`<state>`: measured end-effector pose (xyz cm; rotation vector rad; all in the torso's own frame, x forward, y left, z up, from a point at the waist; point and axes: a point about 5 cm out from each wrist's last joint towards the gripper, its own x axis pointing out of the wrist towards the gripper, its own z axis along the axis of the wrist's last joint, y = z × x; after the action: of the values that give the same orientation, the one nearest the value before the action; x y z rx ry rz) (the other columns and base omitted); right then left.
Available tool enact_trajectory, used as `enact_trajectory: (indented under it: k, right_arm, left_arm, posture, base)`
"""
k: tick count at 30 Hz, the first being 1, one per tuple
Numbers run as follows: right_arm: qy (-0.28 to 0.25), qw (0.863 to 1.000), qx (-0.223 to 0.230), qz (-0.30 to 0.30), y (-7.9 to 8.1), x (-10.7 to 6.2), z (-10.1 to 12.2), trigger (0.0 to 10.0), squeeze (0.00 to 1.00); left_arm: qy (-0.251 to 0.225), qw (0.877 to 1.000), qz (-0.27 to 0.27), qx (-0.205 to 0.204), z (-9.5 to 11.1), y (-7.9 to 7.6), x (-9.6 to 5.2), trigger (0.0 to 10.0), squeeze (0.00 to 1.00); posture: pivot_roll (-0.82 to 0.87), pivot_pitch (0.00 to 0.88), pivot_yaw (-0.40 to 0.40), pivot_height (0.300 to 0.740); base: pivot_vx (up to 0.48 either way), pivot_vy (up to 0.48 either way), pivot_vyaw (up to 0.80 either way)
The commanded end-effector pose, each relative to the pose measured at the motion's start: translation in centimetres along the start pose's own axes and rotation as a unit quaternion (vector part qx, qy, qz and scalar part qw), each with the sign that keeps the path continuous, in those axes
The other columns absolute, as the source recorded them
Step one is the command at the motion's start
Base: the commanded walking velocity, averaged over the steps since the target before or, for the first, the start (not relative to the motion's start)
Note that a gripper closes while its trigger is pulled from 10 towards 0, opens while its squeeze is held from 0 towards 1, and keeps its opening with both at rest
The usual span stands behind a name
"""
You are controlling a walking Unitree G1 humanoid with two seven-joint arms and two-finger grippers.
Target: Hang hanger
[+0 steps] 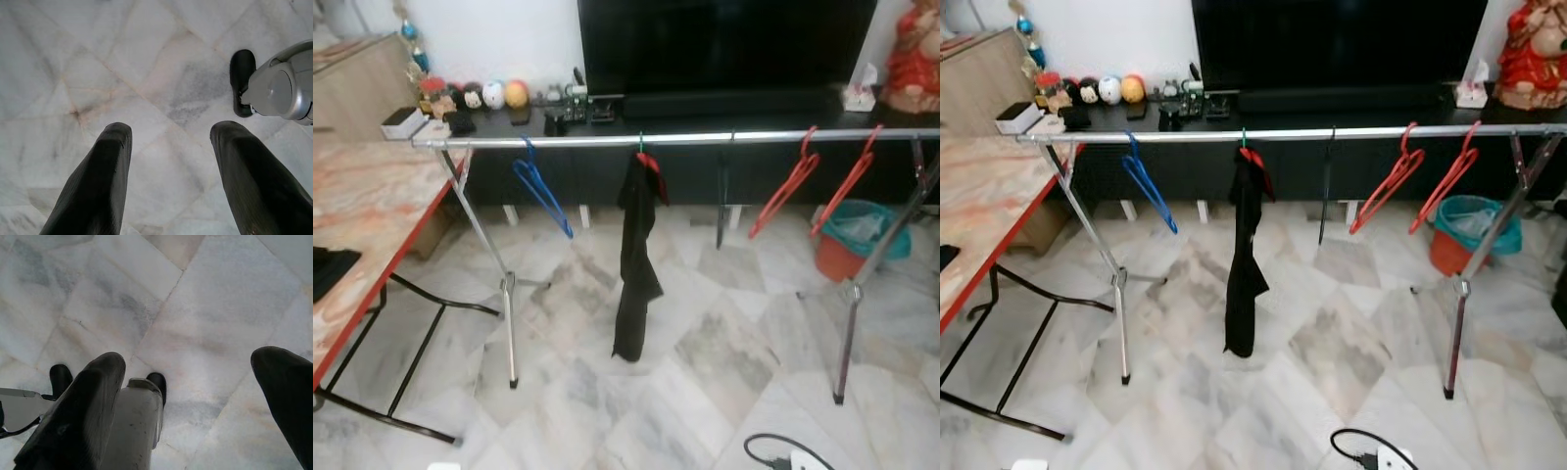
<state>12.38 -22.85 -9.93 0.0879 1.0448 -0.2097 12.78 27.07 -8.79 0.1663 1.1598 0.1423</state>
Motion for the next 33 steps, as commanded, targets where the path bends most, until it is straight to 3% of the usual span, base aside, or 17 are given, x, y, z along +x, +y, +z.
enact_trajectory:
  k: [1, 11, 21, 25, 33]
  right_arm:
    - [0.008, 1.0, 0.002, -0.001, 0.02, -0.02, -0.25, 10.0, 0.0]
    - [0.009, 1.0, -0.003, 0.0, -0.02, -0.02, -0.22, 10.0, 0.0]
    - [0.008, 1.0, -0.007, 0.007, 0.46, 0.06, -0.08, 10.0, 0.0]
    - [0.007, 1.0, -0.007, 0.008, 0.52, 0.09, -0.02, 10.0, 0.0]
    - [0.007, 1.0, -0.004, 0.005, 0.43, 0.09, 0.04, 10.0, 0.0]
  left_arm:
    - [-0.002, 1.0, 0.004, 0.0, 0.09, 0.21, -0.02, 10.0, 0.0]
    - [-0.001, 1.0, 0.003, 0.017, 0.07, 0.19, -0.02, 10.0, 0.0]
    - [0.0, 0.999, 0.005, 0.037, 0.06, 0.22, -0.02, 10.0, 0.0]
    - [0.0, 0.999, 0.005, 0.033, 0.03, 0.22, -0.02, 10.0, 0.0]
    - [0.0, 1.0, 0.007, 0.031, 0.06, 0.25, -0.02, 10.0, 0.0]
  posture:
    - [-0.03, 0.0, 0.01, 0.719]
    - [-0.03, 0.0, 0.004, 0.719]
    - [-0.02, 0.0, 0.001, 0.719]
    - [-0.02, 0.0, 0.001, 0.719]
    - [-0.03, 0.0, 0.006, 0.719]
  base:
    - [0.0, 0.0, -0.7]
    - [0.0, 0.0, -0.68]
    - [0.0, -0.251, -0.64]
    - [0.0, -0.422, -0.63]
    - [0.0, 0.0, -0.61]
